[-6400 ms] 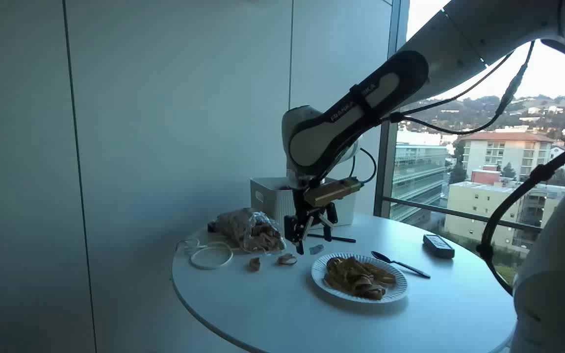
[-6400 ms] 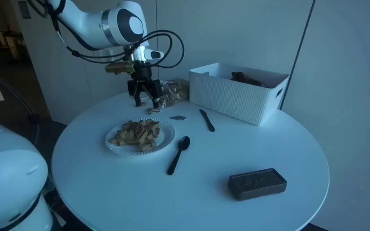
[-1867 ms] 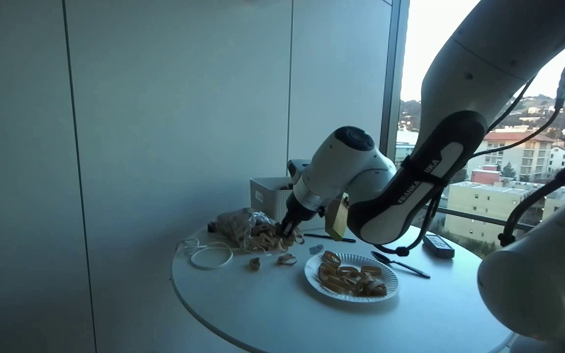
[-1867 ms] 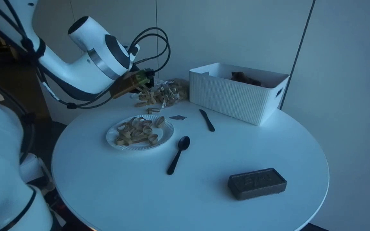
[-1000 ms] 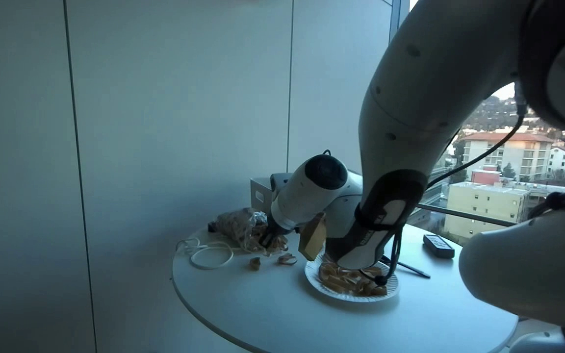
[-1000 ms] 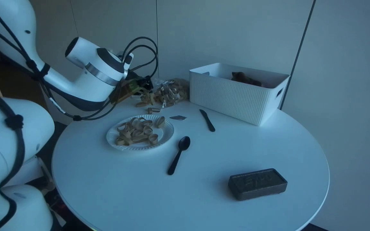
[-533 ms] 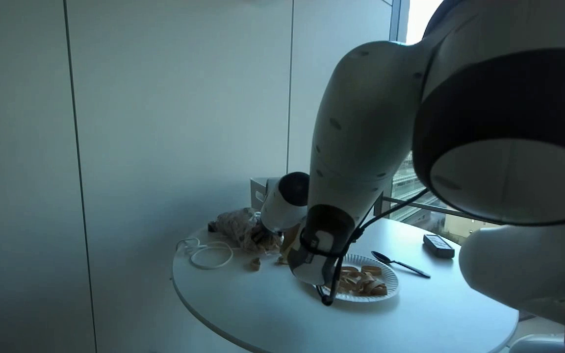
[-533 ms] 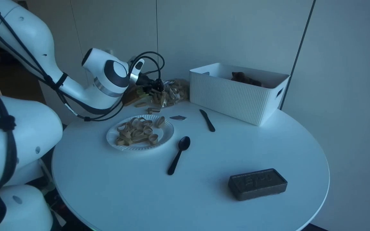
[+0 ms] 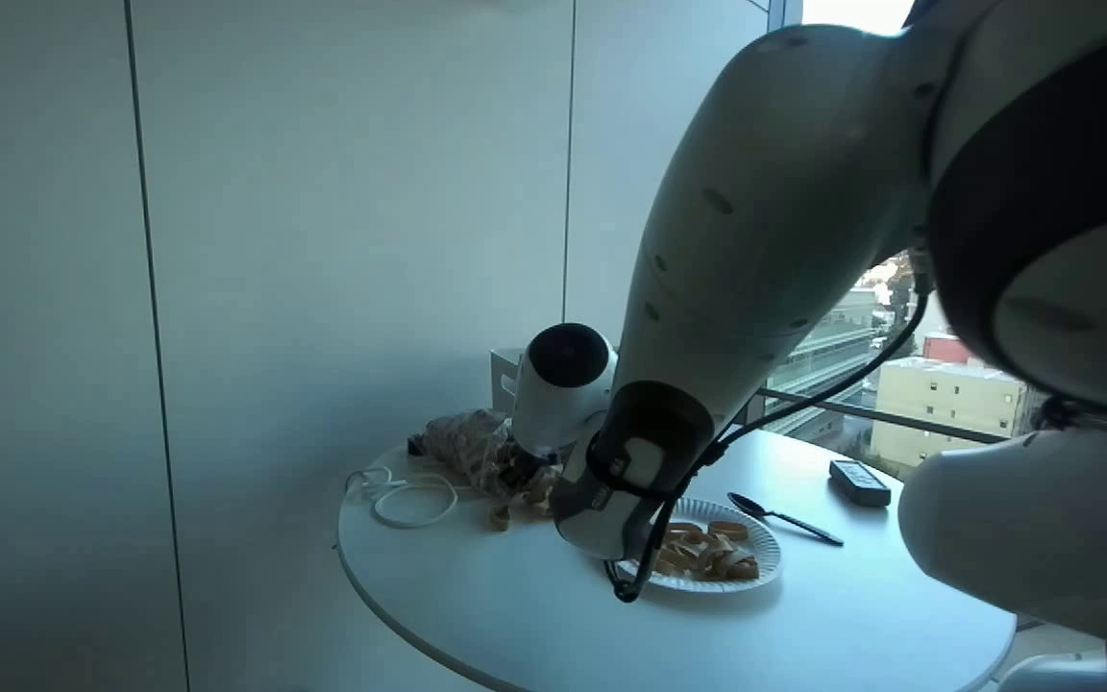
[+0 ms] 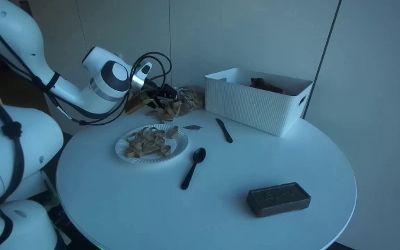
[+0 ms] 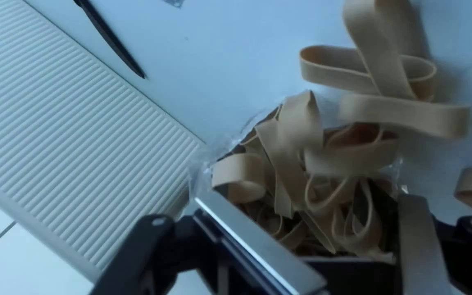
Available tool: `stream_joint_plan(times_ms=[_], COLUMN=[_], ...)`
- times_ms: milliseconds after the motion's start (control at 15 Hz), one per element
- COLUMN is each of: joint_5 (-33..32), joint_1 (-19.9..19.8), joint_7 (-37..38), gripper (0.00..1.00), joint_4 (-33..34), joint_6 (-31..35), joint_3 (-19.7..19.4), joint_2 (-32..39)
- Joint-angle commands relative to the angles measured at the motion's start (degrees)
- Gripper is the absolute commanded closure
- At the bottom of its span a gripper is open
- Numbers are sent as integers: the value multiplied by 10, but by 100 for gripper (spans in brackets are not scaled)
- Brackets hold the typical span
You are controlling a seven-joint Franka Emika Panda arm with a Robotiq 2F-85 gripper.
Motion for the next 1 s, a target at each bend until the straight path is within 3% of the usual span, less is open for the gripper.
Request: stream_joint_plan(times_ms=[0, 200, 333, 533, 667, 933], joint_5=[7, -4, -16, 62, 115, 92], joint_1=[136, 254, 314, 439, 514, 501], joint_7=[-52, -99, -141, -271, -330, -333], gripper=[0, 0, 0, 0, 0, 0], joint_4=[-65, -108, -93, -93, -93, -85], joint_6=[-7, -39, -86, -153, -264, -462], joint_3=[-127, -254, -338, -467, -555, -621], joint_2=[42, 77, 102, 131, 93, 28])
